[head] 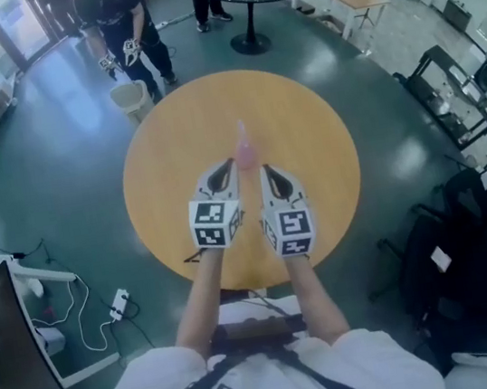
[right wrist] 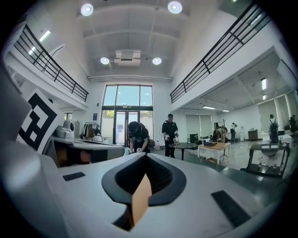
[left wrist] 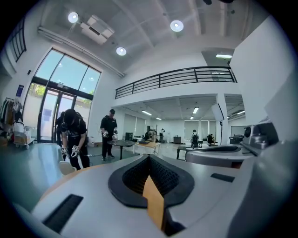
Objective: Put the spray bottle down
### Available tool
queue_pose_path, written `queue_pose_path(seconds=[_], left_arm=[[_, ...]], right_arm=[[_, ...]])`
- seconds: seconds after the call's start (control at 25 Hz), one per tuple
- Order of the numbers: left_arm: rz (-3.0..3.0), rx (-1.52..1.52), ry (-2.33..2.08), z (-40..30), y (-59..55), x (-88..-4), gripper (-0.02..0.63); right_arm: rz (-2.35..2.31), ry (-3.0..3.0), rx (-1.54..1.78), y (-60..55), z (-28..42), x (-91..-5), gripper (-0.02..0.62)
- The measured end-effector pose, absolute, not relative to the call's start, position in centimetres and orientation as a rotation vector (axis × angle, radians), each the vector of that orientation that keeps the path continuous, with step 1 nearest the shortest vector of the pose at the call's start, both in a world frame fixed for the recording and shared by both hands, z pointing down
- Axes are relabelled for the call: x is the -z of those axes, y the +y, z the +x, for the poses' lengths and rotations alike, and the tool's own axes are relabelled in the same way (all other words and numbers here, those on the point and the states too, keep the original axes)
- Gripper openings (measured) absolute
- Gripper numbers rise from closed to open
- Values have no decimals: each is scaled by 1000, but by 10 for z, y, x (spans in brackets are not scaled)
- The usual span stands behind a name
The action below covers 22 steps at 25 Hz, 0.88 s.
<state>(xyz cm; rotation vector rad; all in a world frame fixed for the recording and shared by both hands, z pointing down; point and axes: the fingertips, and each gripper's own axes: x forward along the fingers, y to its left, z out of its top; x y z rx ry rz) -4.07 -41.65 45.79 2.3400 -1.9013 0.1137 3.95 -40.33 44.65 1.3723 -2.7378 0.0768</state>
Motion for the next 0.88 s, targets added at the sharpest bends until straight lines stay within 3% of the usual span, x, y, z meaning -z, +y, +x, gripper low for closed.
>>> queue_pose_path(seconds=[0.88], left_arm=[[2425, -152, -1825, 16, -374, -450, 11]], right_arm=[[1507, -2761, -130, -359, 92, -433, 12]])
